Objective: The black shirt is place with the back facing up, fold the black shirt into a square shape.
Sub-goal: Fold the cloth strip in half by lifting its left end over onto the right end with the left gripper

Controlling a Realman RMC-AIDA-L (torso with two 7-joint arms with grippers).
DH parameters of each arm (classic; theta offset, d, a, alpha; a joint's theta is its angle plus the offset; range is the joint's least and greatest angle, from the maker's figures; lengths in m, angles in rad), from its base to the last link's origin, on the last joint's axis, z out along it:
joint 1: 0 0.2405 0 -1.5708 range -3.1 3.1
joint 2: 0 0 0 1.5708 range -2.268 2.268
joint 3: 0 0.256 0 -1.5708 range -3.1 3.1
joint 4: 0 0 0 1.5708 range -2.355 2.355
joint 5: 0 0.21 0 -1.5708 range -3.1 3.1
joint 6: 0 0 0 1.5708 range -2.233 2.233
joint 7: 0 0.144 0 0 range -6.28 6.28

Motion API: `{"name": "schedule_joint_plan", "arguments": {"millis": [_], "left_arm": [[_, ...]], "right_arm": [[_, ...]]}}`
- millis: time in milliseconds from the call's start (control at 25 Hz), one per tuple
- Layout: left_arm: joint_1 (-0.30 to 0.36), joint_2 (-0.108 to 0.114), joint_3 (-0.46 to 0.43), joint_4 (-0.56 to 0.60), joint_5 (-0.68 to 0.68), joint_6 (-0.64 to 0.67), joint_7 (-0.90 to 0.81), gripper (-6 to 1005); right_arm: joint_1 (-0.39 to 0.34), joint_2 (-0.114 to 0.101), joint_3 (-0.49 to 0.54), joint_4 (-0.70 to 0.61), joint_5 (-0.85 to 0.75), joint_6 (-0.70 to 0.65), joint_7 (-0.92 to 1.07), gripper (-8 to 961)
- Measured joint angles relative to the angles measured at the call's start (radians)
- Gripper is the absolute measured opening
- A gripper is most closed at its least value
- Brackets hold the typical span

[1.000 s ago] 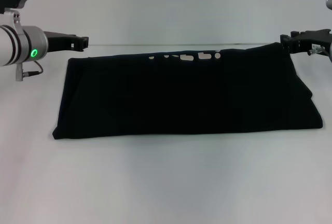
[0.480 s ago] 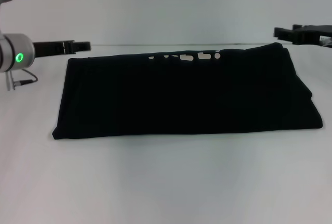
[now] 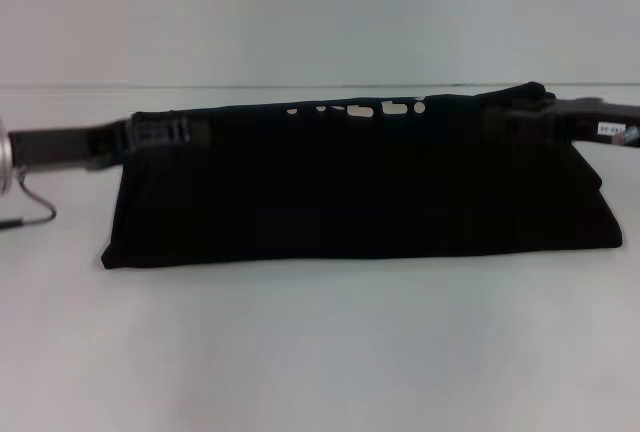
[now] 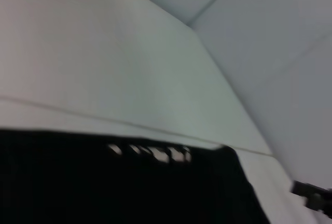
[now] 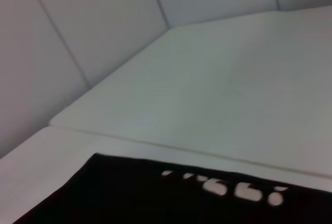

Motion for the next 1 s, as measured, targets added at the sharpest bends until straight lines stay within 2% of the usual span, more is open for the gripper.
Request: {"name": "schedule_joint_plan", "arguments": {"millis": [240, 360, 600, 640, 800, 1000], "left_arm": [[0.055, -0.006, -0.040, 0.003, 0.014, 0.127, -0.056, 952], [0.062, -0.008, -0.041, 0.005, 0.030, 0.139, -0.079, 952], [0.059, -0.008, -0.041, 0.012, 0.133, 0.147, -0.143, 952], [0.055, -0.006, -0.041, 0.012, 0.169, 0.141, -0.169, 952], [0.051, -0.003, -0.043, 0.012, 0.208, 0.117, -0.233, 952], [0.047, 0.000, -0.049, 0.010, 0.245, 0.080, -0.337, 951]], "right_arm": [[0.005, 0.008, 0.002, -0.002, 0.002, -0.052, -0.061, 705], [0.014, 0.009, -0.003, -0.004, 0.008, -0.059, -0.075, 728], [0.014, 0.029, -0.003, -0.047, 0.059, -0.066, -0.074, 930], [0.011, 0.040, -0.003, -0.067, 0.068, -0.071, -0.068, 930], [0.008, 0.051, -0.025, -0.094, 0.068, -0.077, -0.069, 928], [0.000, 0.052, -0.148, -0.142, 0.067, -0.122, -0.072, 927]]}}
